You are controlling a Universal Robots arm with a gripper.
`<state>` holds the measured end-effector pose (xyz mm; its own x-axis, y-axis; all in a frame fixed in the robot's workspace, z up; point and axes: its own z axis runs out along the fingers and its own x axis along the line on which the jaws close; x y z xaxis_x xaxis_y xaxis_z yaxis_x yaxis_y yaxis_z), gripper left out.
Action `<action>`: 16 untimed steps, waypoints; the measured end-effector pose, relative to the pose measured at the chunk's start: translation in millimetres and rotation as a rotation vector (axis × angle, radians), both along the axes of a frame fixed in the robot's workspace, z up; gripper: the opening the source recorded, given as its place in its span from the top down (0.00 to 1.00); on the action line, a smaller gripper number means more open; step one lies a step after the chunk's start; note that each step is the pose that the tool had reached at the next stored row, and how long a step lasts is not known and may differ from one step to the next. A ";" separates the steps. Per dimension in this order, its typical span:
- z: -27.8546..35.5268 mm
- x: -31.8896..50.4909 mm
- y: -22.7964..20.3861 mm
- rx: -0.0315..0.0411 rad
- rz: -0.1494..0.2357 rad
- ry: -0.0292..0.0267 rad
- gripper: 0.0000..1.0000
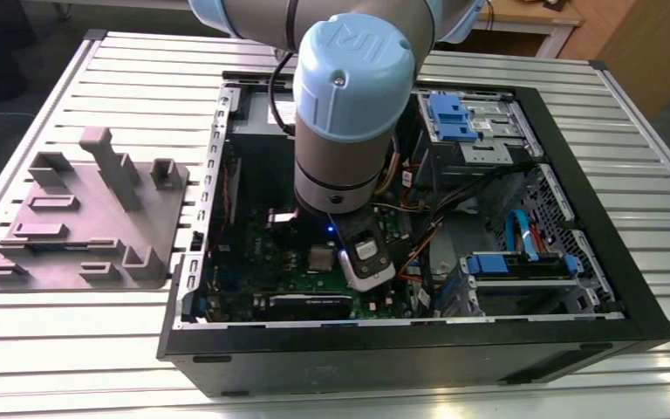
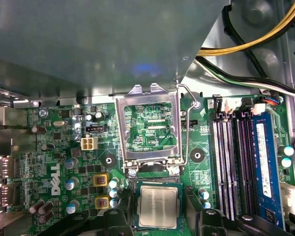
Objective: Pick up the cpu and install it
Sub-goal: 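Place the cpu into insertion slot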
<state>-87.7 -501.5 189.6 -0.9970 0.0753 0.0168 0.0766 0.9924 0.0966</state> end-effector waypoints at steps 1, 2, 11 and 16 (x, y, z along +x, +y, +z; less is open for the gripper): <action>0.0 0.0 0.0 0.0000 0.000 0.0000 0.47; 0.0 0.0 0.0 0.0000 -0.001 0.0000 0.54; 0.0 0.0 0.0 -0.0001 -0.004 0.0001 0.55; 0.0 0.0 0.0 0.0000 -0.007 0.0000 0.55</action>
<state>-87.6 -501.5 189.7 -0.9965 0.0821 0.0168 0.0834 0.9918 0.0966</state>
